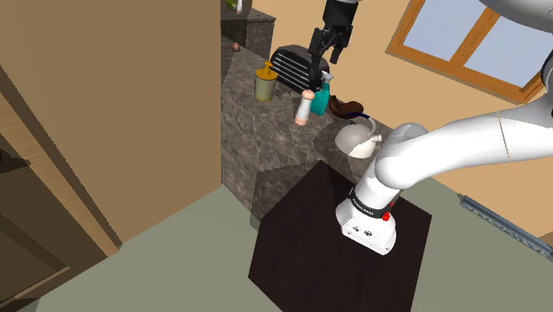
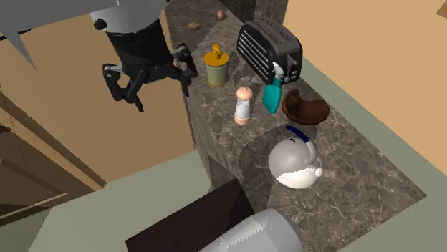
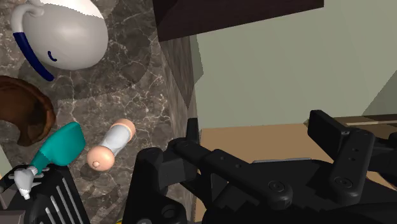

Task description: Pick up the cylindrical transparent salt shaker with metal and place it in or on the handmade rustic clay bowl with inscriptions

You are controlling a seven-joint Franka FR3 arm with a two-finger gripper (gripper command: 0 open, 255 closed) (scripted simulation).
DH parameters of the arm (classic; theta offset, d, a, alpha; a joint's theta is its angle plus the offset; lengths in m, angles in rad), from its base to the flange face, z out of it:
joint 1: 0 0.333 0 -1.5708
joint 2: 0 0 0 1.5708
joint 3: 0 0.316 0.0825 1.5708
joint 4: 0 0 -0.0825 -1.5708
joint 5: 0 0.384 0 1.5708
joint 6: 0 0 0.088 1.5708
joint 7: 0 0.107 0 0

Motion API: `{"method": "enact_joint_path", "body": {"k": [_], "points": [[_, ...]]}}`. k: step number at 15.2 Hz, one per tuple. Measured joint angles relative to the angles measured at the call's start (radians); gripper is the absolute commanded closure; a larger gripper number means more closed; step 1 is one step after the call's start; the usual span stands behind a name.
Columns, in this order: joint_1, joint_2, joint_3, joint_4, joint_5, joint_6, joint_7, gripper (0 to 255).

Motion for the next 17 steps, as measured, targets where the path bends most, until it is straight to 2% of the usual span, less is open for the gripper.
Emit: {"method": "enact_joint_path", "body": {"k": [5, 12, 17], "points": [[-0.016, 0.025, -0.050, -0.034, -0.028, 0.068, -0.045, 0], [-0.054, 0.156, -0.183, -0.066, -0.084, 0.253, -0.164, 0], [-0.070, 0.281, -0.272, -0.048, -0.096, 0.376, -0.247, 0]]}}
